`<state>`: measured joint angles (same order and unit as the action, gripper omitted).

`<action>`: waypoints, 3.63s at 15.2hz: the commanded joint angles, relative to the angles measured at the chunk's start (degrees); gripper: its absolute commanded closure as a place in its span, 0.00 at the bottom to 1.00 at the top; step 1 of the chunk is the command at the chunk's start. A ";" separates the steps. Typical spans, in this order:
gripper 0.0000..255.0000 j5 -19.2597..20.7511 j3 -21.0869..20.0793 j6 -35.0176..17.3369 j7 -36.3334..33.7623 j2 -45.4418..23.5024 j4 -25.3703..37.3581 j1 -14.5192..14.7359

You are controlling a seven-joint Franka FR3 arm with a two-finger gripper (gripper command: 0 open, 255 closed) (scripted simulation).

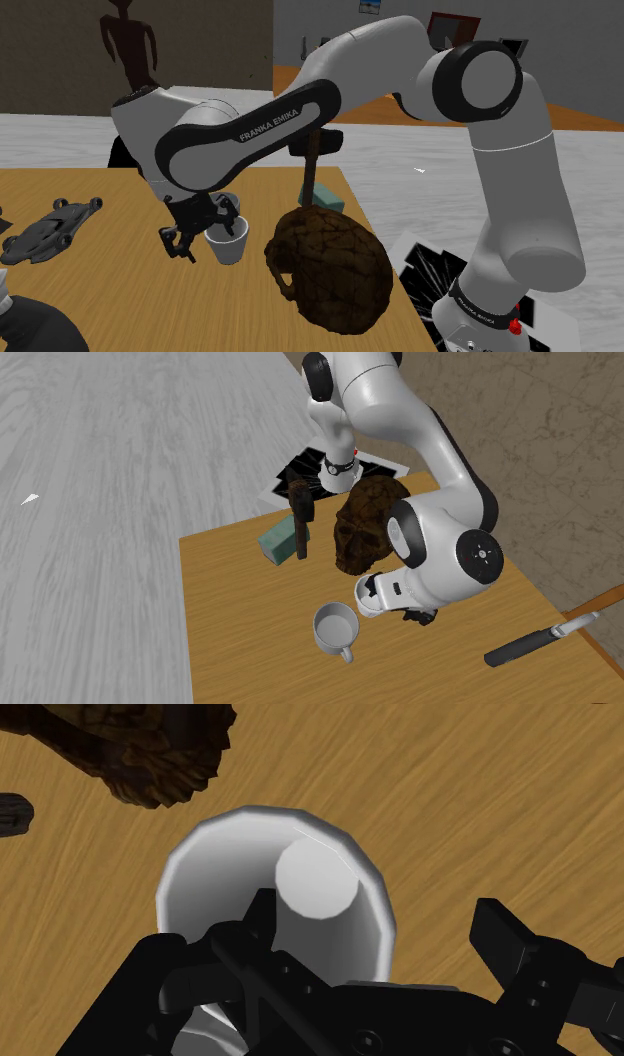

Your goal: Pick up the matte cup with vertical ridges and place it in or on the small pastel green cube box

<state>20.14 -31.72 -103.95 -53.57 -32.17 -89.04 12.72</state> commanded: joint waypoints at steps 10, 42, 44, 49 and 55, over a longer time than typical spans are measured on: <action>1.00 0.01 0.01 0.00 0.01 -0.01 0.01 0.00; 1.00 -2.35 -1.48 21.78 3.30 3.42 19.43 2.29; 1.00 -2.24 -1.46 23.07 3.42 3.18 20.98 2.65; 1.00 -7.01 -1.72 17.36 9.00 15.01 5.15 -6.28; 1.00 -11.91 0.52 13.16 17.94 27.03 -8.28 -13.71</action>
<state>8.92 -31.78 -90.29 -37.47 -6.97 -95.45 0.21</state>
